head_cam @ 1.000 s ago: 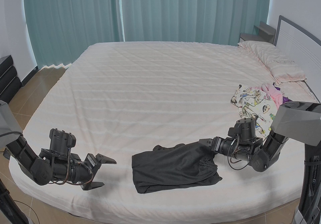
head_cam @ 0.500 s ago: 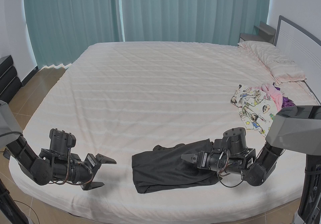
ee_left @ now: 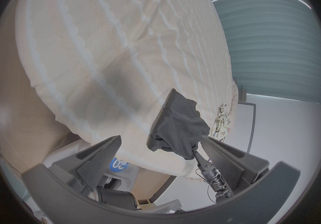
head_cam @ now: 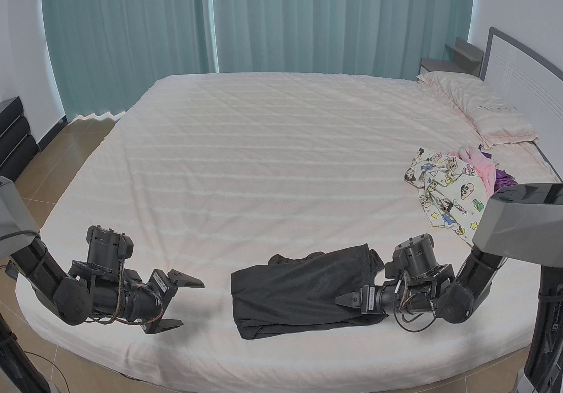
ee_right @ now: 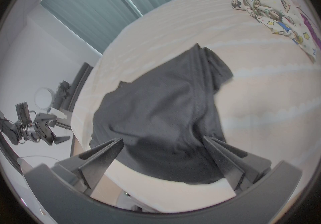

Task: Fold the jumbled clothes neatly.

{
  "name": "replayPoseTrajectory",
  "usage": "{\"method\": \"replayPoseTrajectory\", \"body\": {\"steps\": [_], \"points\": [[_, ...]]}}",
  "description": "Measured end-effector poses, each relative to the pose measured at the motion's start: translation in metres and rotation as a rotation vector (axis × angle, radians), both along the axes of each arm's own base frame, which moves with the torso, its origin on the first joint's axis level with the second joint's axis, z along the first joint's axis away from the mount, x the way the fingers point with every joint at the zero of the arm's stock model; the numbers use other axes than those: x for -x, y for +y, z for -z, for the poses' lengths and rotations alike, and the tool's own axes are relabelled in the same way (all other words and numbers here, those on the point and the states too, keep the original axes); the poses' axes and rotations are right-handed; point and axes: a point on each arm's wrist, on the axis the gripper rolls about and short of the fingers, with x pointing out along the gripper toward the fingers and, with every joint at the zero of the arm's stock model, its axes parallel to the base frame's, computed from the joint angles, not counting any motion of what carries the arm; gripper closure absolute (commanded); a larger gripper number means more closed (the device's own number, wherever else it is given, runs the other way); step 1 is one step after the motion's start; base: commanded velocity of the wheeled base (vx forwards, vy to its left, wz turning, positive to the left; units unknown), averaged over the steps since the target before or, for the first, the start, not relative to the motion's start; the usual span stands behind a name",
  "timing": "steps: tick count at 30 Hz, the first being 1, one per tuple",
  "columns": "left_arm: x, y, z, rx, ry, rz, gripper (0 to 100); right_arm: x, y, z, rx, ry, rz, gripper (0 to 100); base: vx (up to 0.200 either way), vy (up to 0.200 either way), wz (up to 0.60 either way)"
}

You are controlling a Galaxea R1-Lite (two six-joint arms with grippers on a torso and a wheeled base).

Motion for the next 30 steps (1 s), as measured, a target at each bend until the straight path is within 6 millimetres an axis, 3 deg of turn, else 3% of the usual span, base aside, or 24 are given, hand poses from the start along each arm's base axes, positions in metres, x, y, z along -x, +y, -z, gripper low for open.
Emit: {"method": "replayPoseTrajectory", "body": {"steps": [11,22,30], "points": [[0.000,0.000,0.000,0.000,0.000,0.001,0,0.023,-0.021,-0.019,0.150,0.130,-0.039,0,0.000,0.000,0.00],[0.000,0.000,0.000,0.000,0.000,0.001,0,-0.002,-0.021,-0.042,0.050,-0.016,0.015,0,0.000,0.000,0.00],[0.000,0.000,0.000,0.000,0.000,0.001,0,0.000,-0.032,-0.033,-0.068,0.000,-0.095,0,0.000,0.000,0.00]]}}
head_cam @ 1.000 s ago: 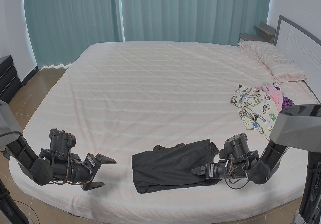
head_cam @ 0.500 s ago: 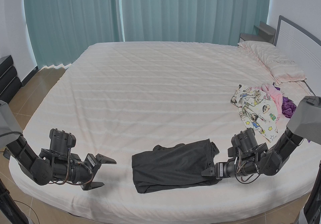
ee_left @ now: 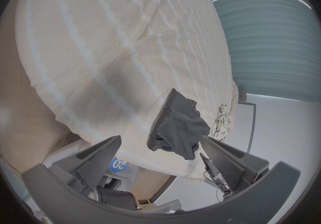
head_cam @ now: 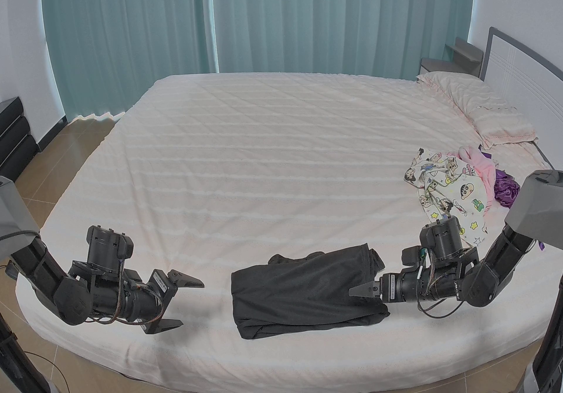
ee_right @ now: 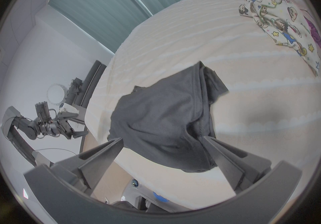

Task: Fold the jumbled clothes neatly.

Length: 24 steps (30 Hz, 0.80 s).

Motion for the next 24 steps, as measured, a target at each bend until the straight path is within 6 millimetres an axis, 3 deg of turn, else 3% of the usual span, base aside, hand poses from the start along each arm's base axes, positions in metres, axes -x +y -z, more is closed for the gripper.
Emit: {"method": "replayPoseTrajectory", "body": {"steps": [12,13,24], "points": [[0.000,0.000,0.000,0.000,0.001,-0.001,0,-0.004,-0.007,0.029,0.020,0.062,-0.011,0,0.000,0.000,0.00],[0.000,0.000,0.000,-0.001,0.001,-0.001,0,-0.005,-0.007,0.030,0.018,0.059,-0.010,100,0.000,0.000,0.00],[0.000,0.000,0.000,-0.001,0.000,-0.001,0,-0.003,-0.014,0.038,0.038,0.069,0.001,100,0.000,0.000,0.00]]}}
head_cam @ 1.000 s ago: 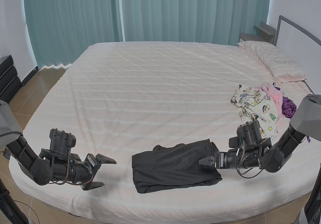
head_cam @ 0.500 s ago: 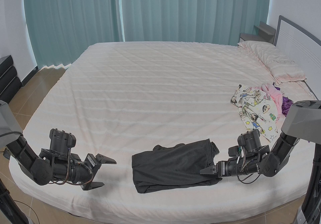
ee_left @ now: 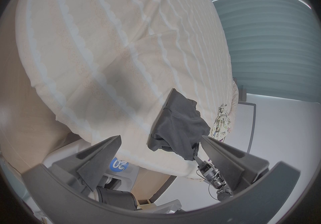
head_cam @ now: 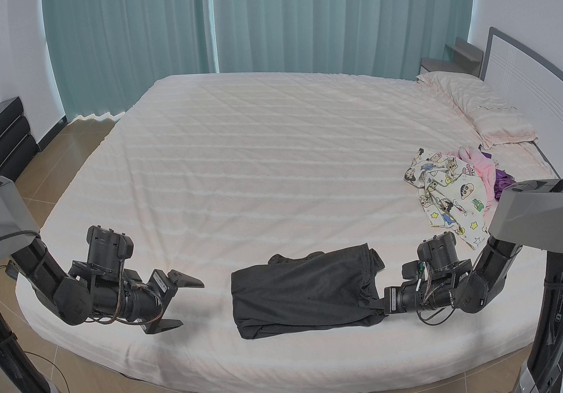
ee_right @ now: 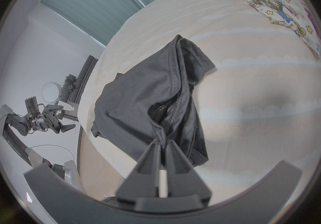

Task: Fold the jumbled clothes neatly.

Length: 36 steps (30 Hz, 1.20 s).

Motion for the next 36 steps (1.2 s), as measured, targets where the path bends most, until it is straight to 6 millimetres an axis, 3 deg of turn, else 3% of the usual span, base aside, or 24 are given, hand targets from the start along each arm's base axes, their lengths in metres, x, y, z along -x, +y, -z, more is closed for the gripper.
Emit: {"method": "replayPoseTrajectory", "body": {"steps": [12,13,25,36], "points": [[0.000,0.000,0.000,0.000,0.000,0.000,0,0.009,-0.013,-0.003,0.076,-0.047,-0.073,100,0.000,0.000,0.00],[0.000,0.000,0.000,0.000,0.000,0.000,0,0.010,-0.014,-0.003,0.084,-0.051,-0.081,0,0.000,0.000,0.00],[0.000,0.000,0.000,0.000,0.000,0.000,0,0.008,-0.019,-0.008,0.085,-0.083,-0.065,0,0.000,0.000,0.00],[0.000,0.000,0.000,0.000,0.000,0.000,0,-0.032,-0.009,-0.028,-0.170,-0.116,0.141,0,0.000,0.000,0.00]]}}
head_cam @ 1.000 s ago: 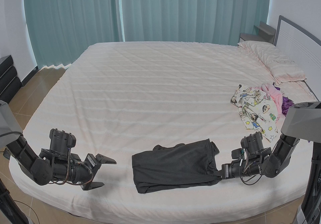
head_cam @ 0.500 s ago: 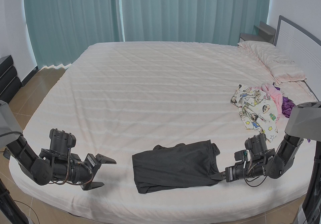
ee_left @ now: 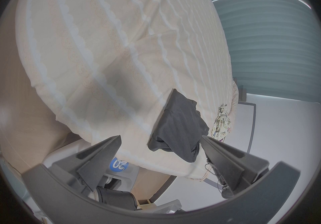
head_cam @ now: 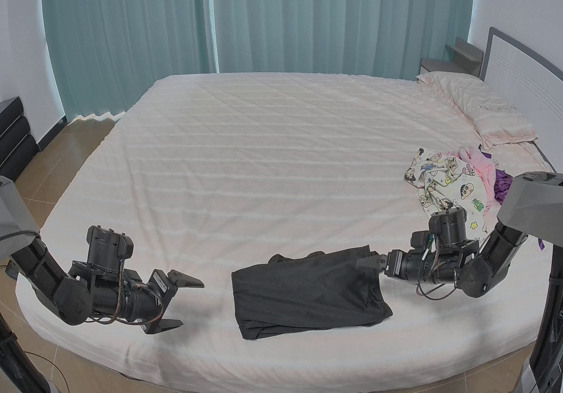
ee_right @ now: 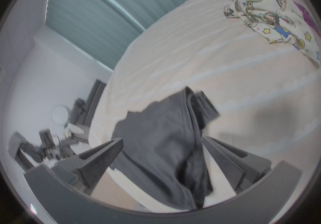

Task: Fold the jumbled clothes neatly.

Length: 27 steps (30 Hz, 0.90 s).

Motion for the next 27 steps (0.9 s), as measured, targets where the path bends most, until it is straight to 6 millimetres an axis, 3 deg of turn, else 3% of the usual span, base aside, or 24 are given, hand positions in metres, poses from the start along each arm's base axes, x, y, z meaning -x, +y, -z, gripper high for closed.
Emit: {"method": "replayPoseTrajectory", "body": {"steps": [7,12,27], "points": [[0.000,0.000,0.000,0.000,0.000,0.000,0,-0.038,0.017,0.006,-0.098,-0.065,0.057,0,0.000,0.000,0.00],[0.000,0.000,0.000,0.000,0.000,0.000,0,-0.054,0.022,0.015,-0.115,-0.101,0.066,0,0.000,0.000,0.00],[0.000,0.000,0.000,0.000,0.001,0.000,0,-0.061,0.021,0.036,-0.093,-0.110,0.101,0,0.000,0.000,0.00]]}}
